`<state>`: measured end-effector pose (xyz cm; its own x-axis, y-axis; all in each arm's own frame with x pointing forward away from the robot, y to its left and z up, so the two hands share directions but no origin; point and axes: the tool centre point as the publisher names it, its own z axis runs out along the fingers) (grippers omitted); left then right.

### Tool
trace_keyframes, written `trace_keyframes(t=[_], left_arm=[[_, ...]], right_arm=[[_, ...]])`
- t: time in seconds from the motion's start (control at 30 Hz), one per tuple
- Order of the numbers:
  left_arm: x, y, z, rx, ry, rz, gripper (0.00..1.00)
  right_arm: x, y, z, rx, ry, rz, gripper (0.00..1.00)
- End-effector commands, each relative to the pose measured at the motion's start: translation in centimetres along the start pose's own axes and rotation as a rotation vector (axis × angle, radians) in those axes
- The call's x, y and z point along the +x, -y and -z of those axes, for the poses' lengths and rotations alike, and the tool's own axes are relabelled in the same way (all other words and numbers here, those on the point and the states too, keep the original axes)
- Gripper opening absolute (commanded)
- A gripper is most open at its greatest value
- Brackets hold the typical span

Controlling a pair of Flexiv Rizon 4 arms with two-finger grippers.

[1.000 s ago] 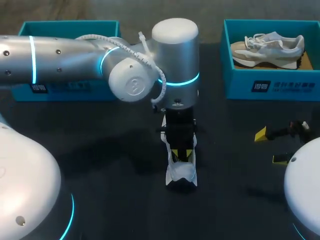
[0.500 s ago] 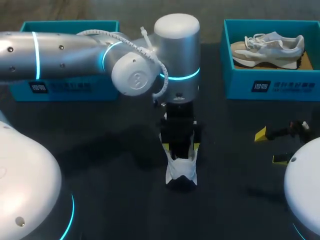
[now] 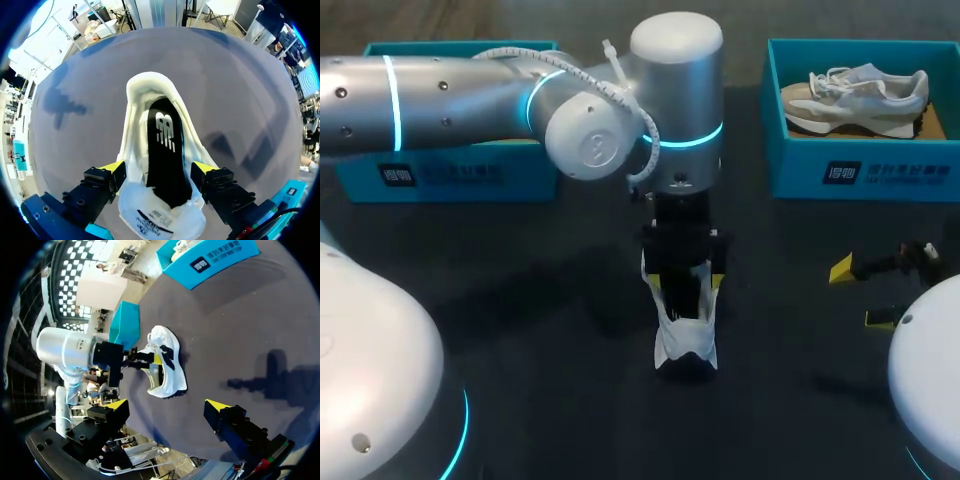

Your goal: Take the shoe out of the shoebox, open the shoe tongue, remove and reinsert the insole, then place the shoe into the shoebox

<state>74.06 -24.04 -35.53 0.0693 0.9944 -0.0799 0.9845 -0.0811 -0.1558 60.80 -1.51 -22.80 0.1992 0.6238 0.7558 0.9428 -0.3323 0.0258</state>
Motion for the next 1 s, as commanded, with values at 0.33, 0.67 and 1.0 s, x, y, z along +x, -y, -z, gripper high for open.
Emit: trace_keyframes(t=[0.33, 0.67, 1.0], left_arm=[[1.0, -1.0, 1.4, -0.003, 0.013, 0.019, 0.89], [1.1, -2.4, 2.7, -0.029, 0.028, 0.028, 0.86], [1.6, -3.3, 5.9, -0.081, 0.058, 0.019, 0.83]], right_arm=[[0.1, 0.9, 0.6, -0.012, 0.003, -0.001, 1.0], [0.1, 0.9, 0.6, -0.012, 0.003, -0.001, 1.0], [0.1, 0.9, 0.6, -0.012, 0.003, -0.001, 1.0]])
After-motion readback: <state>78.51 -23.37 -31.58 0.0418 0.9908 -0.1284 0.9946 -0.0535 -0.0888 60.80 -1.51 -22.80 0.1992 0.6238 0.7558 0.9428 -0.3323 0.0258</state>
